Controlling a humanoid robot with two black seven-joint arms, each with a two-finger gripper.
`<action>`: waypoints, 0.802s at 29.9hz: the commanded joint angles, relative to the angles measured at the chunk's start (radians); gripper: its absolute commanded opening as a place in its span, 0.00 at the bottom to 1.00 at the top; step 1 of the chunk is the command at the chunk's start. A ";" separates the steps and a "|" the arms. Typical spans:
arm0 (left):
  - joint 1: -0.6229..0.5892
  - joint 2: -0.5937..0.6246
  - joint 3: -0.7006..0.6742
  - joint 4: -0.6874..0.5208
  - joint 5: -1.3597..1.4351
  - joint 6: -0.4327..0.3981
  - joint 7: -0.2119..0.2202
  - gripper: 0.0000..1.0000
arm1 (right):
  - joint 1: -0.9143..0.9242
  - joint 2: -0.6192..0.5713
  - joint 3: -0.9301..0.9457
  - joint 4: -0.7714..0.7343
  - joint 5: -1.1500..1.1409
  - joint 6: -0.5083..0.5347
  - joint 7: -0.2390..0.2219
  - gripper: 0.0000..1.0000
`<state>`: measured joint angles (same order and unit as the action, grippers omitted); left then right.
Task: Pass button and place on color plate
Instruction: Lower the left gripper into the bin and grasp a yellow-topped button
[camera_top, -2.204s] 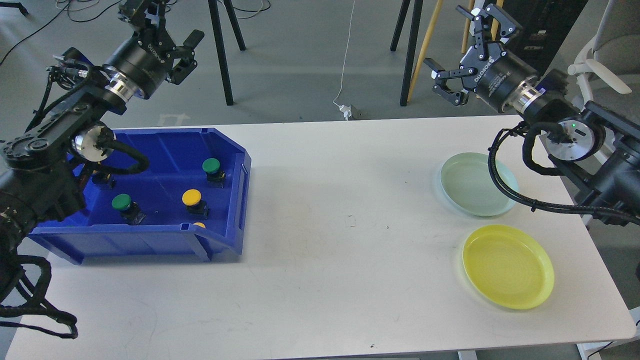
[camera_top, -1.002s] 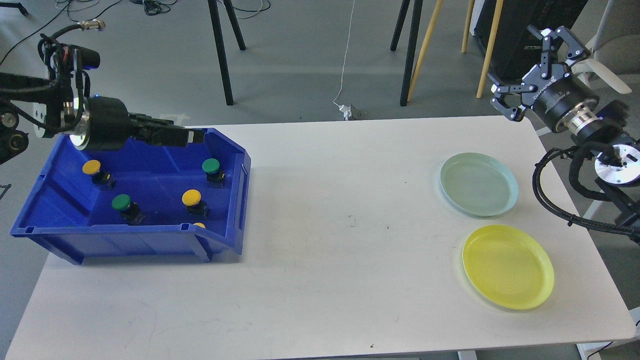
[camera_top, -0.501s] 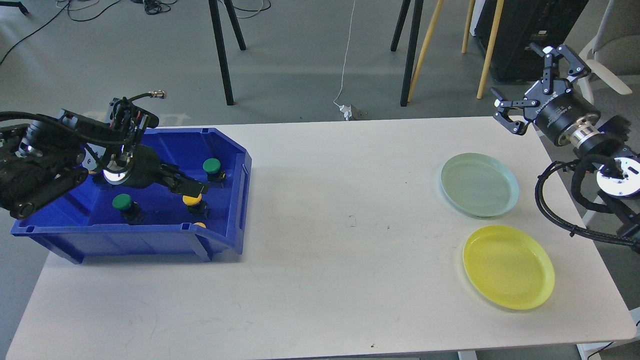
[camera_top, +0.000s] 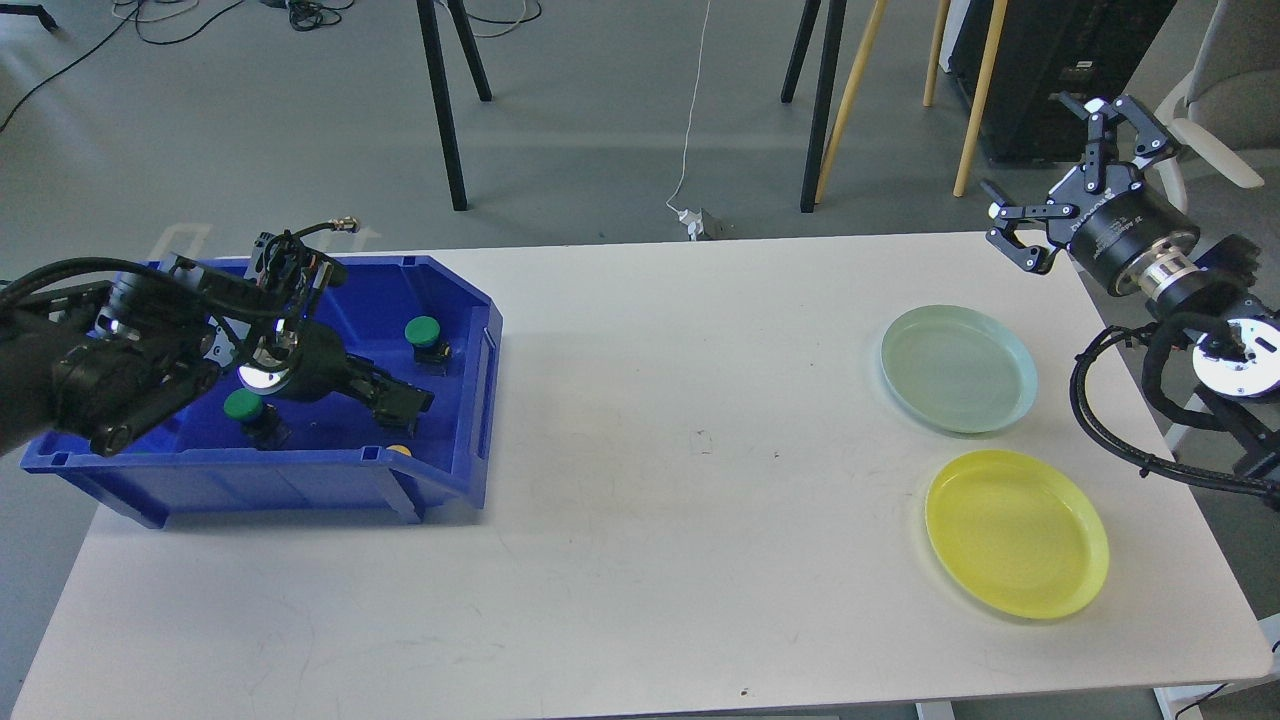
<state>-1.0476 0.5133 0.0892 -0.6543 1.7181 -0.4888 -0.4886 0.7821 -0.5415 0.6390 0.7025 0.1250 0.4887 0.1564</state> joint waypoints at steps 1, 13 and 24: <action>0.003 -0.006 0.001 0.005 0.001 0.000 0.000 0.92 | -0.003 0.000 0.001 0.000 0.001 0.000 0.002 0.99; 0.006 -0.004 0.044 0.007 0.003 0.000 0.000 0.67 | -0.015 0.000 0.002 0.002 0.001 0.000 0.002 0.99; 0.000 -0.006 0.041 -0.001 -0.002 0.000 0.000 0.06 | -0.021 0.000 0.002 0.000 0.001 0.000 0.002 0.99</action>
<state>-1.0415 0.5091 0.1320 -0.6492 1.7192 -0.4888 -0.4886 0.7648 -0.5415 0.6413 0.7030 0.1258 0.4887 0.1581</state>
